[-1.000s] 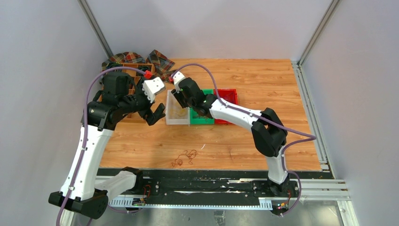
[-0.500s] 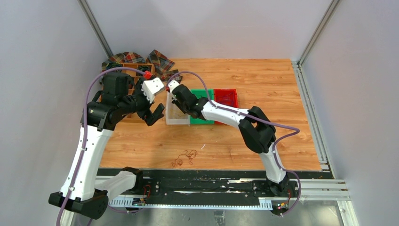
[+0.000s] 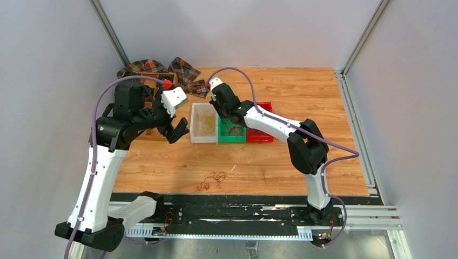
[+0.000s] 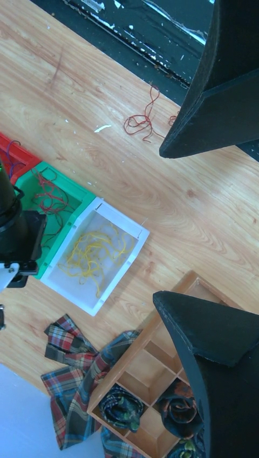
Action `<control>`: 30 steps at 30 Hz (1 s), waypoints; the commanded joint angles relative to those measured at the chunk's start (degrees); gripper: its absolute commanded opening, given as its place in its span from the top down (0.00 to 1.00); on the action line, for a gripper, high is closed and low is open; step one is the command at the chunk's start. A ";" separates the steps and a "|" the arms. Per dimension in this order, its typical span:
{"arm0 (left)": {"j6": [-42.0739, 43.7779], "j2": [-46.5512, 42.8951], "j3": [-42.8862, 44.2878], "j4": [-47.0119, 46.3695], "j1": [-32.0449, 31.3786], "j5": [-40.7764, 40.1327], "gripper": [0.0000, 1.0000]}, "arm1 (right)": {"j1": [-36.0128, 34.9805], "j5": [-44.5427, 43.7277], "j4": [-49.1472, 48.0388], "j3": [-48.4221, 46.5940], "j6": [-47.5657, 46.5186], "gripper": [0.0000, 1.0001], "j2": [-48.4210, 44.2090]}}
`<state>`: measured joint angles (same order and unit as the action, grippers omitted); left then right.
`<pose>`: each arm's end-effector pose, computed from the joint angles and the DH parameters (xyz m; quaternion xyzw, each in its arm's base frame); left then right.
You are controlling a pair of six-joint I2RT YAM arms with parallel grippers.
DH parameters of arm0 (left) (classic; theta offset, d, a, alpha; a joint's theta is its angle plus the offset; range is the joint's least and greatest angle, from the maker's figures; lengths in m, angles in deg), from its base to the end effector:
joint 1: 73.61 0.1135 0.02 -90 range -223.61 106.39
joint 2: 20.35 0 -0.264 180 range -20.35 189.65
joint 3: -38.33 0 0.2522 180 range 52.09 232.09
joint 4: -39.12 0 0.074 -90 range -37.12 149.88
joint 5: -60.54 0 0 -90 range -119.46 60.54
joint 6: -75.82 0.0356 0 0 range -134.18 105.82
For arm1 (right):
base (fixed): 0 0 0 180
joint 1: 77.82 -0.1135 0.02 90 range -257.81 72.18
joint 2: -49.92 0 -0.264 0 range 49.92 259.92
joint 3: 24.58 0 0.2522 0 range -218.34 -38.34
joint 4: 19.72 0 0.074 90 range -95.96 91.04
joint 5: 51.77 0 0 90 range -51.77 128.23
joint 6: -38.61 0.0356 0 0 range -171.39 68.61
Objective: Untangle the cables
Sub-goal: Place the cable in the bin.
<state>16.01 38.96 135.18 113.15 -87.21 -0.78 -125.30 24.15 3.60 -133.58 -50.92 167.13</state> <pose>0.1611 -0.0565 0.4316 0.4261 0.7611 -0.1559 0.4635 0.3327 0.3500 0.2555 -0.2905 0.8181 0.0992 0.4863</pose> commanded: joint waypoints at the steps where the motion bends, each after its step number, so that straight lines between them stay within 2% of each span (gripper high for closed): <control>1: -0.52 -0.98 1.98 0.29 0.43 1.94 0.02 | 2.10 1.45 2.00 1.53 3.25 0.99 -1.67; 7: -0.24 -2.18 1.07 0.29 0.44 0.76 0.02 | 3.98 4.61 2.88 1.21 5.65 1.00 0.90; 13: -3.70 -1.63 4.22 0.29 0.49 1.02 0.02 | 7.76 11.21 3.42 0.53 10.61 0.99 5.50; 19: -6.15 -2.36 -1.72 0.29 0.42 1.82 0.02 | 7.05 10.33 9.78 -6.69 8.34 0.98 10.22; 21: -5.82 -2.60 -2.79 0.29 0.49 1.63 0.02 | 7.02 9.15 9.74 -6.53 8.23 0.90 9.05; 24: -5.24 -2.71 -3.23 0.29 0.45 1.89 0.02 | 6.93 8.55 9.37 -7.24 7.15 0.69 7.41; 29: -5.77 -2.59 -3.71 0.31 0.42 1.31 0.02 | 6.59 7.09 9.47 -7.93 6.30 0.52 2.20; 30: -5.60 -2.76 -3.99 0.29 0.47 0.72 0.02 | 6.55 7.23 9.65 -7.63 5.92 0.45 0.95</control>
<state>10.92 36.84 131.79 113.48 -87.21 0.10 -118.00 33.09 12.34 -139.00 -43.58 175.02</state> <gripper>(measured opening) 0.978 0.469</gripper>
